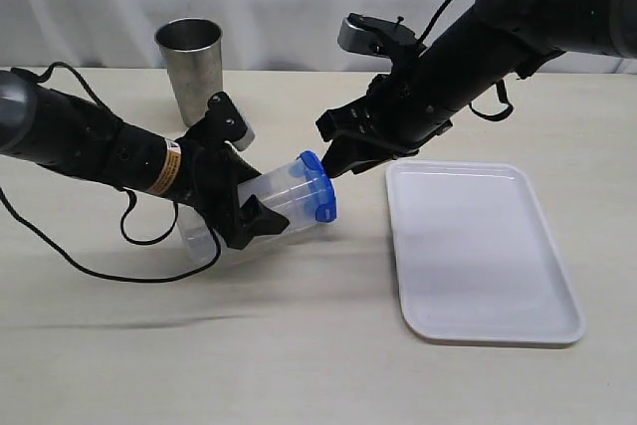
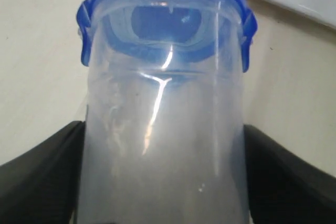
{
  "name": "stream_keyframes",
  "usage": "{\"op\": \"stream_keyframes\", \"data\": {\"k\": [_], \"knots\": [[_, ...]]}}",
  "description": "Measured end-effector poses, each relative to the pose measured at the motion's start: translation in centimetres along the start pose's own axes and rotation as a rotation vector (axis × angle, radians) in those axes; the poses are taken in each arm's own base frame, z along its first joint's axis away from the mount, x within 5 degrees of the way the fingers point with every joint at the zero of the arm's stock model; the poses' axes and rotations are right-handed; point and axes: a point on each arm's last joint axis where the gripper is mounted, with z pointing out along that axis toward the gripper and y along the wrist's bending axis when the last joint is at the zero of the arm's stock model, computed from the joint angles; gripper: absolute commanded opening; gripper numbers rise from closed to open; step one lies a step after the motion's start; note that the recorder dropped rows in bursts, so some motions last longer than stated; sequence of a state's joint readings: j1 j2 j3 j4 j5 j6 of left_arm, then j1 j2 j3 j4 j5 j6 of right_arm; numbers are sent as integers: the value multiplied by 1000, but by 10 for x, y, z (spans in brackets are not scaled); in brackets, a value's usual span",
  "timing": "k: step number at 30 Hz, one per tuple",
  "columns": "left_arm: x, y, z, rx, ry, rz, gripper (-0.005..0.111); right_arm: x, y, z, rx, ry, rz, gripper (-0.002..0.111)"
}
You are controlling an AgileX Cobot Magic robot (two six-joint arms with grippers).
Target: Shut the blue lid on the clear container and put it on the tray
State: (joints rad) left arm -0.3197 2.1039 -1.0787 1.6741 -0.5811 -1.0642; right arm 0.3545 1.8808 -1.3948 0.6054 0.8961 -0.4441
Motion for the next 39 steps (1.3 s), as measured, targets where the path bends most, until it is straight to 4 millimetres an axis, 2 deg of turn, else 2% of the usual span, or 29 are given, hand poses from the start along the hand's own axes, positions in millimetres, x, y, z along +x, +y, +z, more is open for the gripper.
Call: {"op": "stream_keyframes", "data": {"k": [6, 12, 21, 25, 31, 39], "knots": [[-4, 3, -3, -44, 18, 29, 0, 0, 0, 0, 0, 0, -8, 38], [-11, 21, -7, -181, 56, 49, 0, 0, -1, 0, 6, 1, -17, 38], [-10, 25, -7, -230, 67, -45, 0, -1, -26, -12, 38, -25, 33, 38], [-10, 27, -8, -249, 65, -110, 0, 0, -29, -13, 40, -27, 40, 38], [-8, 36, -16, -462, 137, -122, 0, 0, -30, -14, 39, -24, 42, 38], [-9, 17, -9, -571, 238, 11, 0, 1, -29, -14, 37, -18, 42, 38]]}}
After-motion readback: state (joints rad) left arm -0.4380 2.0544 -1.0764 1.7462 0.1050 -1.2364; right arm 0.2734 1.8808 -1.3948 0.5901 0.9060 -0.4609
